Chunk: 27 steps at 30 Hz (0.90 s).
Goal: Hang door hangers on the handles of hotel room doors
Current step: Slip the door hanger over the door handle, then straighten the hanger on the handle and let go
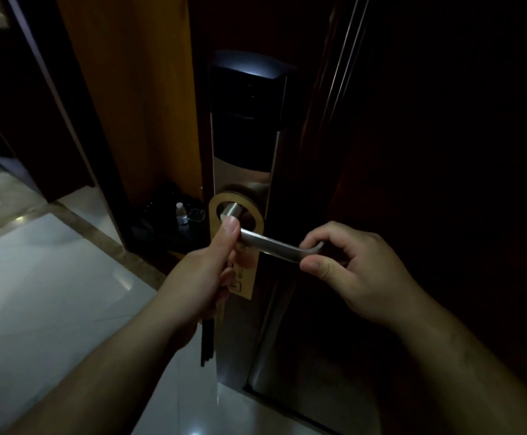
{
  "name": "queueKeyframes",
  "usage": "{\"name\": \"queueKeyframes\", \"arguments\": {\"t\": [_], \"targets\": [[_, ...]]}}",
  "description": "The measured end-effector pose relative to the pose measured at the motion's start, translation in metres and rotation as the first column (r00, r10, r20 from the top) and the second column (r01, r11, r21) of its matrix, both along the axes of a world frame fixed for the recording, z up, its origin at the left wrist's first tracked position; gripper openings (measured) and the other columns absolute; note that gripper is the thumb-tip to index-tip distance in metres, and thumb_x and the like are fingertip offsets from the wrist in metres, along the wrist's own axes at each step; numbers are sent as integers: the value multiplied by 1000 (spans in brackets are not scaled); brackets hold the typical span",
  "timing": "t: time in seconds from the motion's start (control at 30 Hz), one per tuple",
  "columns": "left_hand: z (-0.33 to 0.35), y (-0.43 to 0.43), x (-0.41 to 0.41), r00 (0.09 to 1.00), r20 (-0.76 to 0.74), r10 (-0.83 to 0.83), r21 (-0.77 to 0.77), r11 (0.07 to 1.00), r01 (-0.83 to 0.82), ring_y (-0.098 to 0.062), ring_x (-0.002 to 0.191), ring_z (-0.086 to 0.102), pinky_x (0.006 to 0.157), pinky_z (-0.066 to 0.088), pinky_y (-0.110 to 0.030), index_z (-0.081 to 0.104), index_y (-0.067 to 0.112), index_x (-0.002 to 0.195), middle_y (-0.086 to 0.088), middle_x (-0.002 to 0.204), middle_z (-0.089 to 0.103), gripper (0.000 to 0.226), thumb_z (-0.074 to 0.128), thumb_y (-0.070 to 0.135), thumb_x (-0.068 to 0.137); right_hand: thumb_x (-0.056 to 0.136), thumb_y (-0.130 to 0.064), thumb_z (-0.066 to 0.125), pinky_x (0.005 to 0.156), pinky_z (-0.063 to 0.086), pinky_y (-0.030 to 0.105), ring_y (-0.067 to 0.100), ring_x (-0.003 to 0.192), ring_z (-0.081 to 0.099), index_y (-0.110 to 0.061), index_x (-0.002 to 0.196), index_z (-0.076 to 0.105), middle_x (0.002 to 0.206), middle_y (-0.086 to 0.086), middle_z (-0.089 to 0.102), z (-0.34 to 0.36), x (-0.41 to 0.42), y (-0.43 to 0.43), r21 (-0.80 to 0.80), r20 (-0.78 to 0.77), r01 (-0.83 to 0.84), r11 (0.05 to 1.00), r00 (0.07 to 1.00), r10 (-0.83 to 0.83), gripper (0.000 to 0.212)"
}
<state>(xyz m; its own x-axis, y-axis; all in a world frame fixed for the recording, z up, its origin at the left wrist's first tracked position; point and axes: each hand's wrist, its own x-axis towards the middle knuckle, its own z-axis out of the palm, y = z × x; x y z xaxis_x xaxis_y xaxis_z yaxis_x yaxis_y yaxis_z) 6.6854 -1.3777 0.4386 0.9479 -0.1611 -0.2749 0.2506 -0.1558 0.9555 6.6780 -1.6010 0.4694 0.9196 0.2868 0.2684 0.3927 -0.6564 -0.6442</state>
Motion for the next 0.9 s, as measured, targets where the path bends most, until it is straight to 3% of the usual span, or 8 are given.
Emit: {"name": "queueKeyframes", "arguments": {"t": [0.13, 0.27, 0.4, 0.53, 0.63, 0.7, 0.8, 0.9], "targets": [[2, -17, -15, 982, -13, 188, 54, 981, -187, -14, 71, 54, 64, 39, -31, 73, 15, 79, 7, 68, 61, 86, 25, 86, 74, 93, -49, 51, 61, 49, 21, 5, 77, 62, -41, 101, 59, 85, -15, 64, -4, 3, -11, 0, -10, -116, 993, 993, 116, 14], [7, -31, -27, 943, -66, 326, 49, 945, -324, -22, 68, 48, 61, 36, -32, 71, 13, 75, -4, 70, 53, 90, 31, 93, 71, 94, -50, 51, 55, 46, 20, 4, 70, 60, -43, 107, 48, 78, -6, 61, -11, 4, -16, 0, -79, -274, 962, 959, 273, 16], [18, -40, -45, 890, -134, 435, 4, 899, -438, -23, 81, 57, 91, 42, -40, 74, 16, 78, -27, 92, 57, 76, 47, 86, 72, 94, -52, 51, 54, 41, 16, 1, 66, 58, -41, 121, 39, 77, -9, 57, -16, 2, -21, 14, -115, -381, 924, 918, 380, 32], [28, -54, -71, 822, -142, 552, 16, 831, -555, -25, 96, 60, 71, 41, -32, 75, 21, 76, -21, 93, 60, 61, 51, 76, 80, 95, -52, 50, 59, 37, 15, 0, 73, 55, -37, 129, 39, 83, -13, 53, -13, -6, -20, 36, -116, -437, 899, 891, 439, 39], [31, -66, -90, 794, -113, 597, 12, 800, -600, -29, 122, 50, 90, 44, -42, 76, 22, 99, -10, 122, 55, 59, 51, 73, 83, 95, -52, 47, 59, 41, 19, 3, 73, 58, -39, 126, 41, 85, -9, 58, -11, -15, -18, 50, -114, -461, 886, 879, 463, 34], [32, -71, -101, 779, -84, 621, 10, 783, -622, -24, 107, 59, 82, 46, -39, 73, 23, 110, -12, 113, 64, 59, 48, 71, 86, 95, -54, 45, 61, 46, 23, 4, 76, 61, -40, 122, 42, 86, -8, 60, -11, -23, -16, 64, -127, -481, 874, 865, 485, 30], [31, -71, -114, 750, -34, 660, -28, 750, -661, -18, 70, 51, 62, 37, -30, 75, 21, 100, -3, 77, 57, 54, 51, 68, 87, 98, -52, 40, 68, 52, 31, 10, 77, 63, -39, 118, 46, 82, -5, 61, -10, -36, -14, 129, -174, -506, 853, 835, 522, 25], [20, -63, -134, 736, -26, 677, -71, 733, -677, -25, 72, 55, 66, 39, -34, 78, 23, 89, -9, 83, 63, 51, 58, 69, 83, 100, -49, 35, 71, 52, 28, 10, 75, 64, -41, 114, 50, 78, -2, 62, -10, -52, -11, 168, -206, -524, 835, 809, 550, 22]]}}
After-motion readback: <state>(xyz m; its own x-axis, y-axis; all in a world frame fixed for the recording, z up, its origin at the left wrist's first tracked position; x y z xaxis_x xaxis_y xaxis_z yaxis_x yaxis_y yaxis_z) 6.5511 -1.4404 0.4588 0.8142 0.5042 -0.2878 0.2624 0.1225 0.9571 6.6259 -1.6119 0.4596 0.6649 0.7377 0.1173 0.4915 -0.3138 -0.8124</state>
